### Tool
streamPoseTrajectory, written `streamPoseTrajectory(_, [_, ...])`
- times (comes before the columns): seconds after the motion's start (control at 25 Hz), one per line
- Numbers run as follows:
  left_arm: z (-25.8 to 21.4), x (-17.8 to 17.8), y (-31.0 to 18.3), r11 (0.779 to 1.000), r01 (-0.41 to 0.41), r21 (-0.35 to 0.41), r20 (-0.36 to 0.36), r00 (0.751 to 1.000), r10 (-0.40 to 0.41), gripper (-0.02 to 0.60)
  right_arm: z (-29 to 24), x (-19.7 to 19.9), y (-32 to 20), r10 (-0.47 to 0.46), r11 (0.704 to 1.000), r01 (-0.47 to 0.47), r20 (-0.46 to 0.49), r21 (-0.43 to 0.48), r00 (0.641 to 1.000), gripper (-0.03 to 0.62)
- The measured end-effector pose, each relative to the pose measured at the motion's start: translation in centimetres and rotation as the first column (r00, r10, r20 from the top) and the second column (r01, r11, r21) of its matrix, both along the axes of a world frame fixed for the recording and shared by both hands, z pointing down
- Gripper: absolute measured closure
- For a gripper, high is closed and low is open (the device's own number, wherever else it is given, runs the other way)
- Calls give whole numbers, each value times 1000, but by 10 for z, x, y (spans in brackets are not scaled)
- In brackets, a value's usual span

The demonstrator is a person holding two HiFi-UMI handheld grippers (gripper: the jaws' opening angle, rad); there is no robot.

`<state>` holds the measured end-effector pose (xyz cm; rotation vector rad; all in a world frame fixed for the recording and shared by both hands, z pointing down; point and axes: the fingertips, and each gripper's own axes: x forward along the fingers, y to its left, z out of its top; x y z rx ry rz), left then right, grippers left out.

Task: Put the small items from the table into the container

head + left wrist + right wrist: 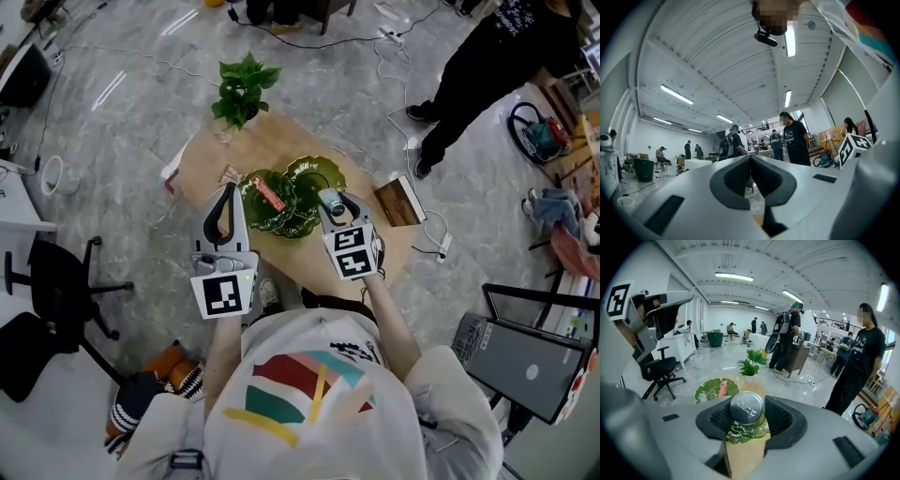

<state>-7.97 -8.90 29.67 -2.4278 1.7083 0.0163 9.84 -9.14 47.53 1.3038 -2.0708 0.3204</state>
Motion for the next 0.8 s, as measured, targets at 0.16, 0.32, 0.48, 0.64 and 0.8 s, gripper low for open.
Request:
streamPoseTrajectory(0.16, [8, -4, -9, 1000, 17, -17, 5, 1000, -17, 574, 28, -6, -20, -36, 997, 37, 17, -61, 999, 407])
streamPoseTrajectory(0.32, [15, -6, -12, 999, 28, -39, 13, 1000, -27, 573, 63, -7, -31, -17, 990, 25, 54, -139, 998, 407])
streamPoseTrajectory(0.48, [17, -11, -17, 998, 37, -50, 32, 999, -35, 573, 80, -2, -50, 36, 994, -33, 27, -104, 999, 395])
streamPoseTrajectory(0.64, [14, -21, -24, 998, 48, -46, 29, 998, -47, 573, 76, -8, -59, 45, 997, -43, 33, -64, 998, 372])
streamPoseTrajectory(0.8, [12, -15, -27, 999, 30, -33, 22, 999, -30, 573, 69, -4, -50, 67, 996, -64, 48, -67, 997, 372])
